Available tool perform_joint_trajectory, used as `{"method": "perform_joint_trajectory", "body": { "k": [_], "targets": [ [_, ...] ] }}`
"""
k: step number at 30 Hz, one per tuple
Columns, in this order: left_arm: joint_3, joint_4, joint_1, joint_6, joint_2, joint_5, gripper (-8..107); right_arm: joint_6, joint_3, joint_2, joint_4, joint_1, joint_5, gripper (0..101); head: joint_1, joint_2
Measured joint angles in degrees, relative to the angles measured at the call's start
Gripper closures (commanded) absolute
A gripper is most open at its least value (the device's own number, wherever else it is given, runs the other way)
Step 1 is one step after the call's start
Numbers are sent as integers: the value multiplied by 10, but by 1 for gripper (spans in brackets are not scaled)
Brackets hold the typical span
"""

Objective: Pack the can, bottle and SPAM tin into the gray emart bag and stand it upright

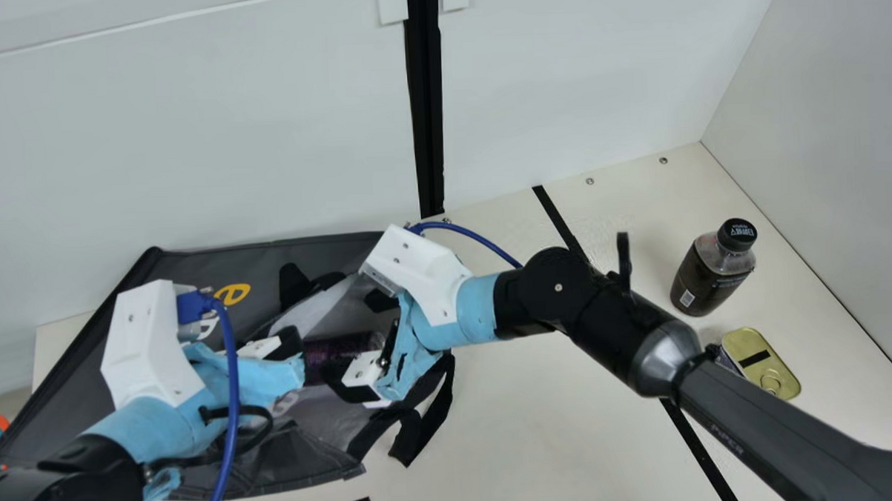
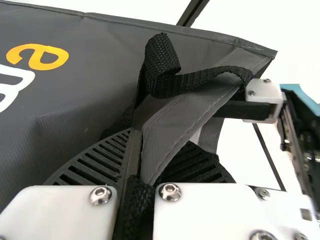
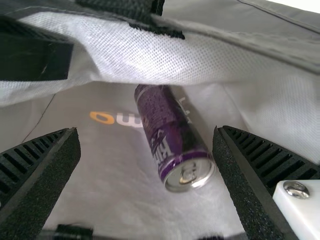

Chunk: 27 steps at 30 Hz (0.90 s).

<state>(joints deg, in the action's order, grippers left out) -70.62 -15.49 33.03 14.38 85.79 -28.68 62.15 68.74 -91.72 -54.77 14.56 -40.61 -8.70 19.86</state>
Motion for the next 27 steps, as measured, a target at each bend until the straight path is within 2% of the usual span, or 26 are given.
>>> {"method": "perform_joint_trajectory", "body": {
  "k": [11, 27],
  "targets": [
    [0, 0, 0, 0, 0, 0, 107, -29, -20, 51, 17, -23, -18, 6, 0, 1],
    [0, 0, 0, 0, 0, 0, 107, -90, -50, 139, 71, -59, -30, 6, 0, 0]
  ]
}}
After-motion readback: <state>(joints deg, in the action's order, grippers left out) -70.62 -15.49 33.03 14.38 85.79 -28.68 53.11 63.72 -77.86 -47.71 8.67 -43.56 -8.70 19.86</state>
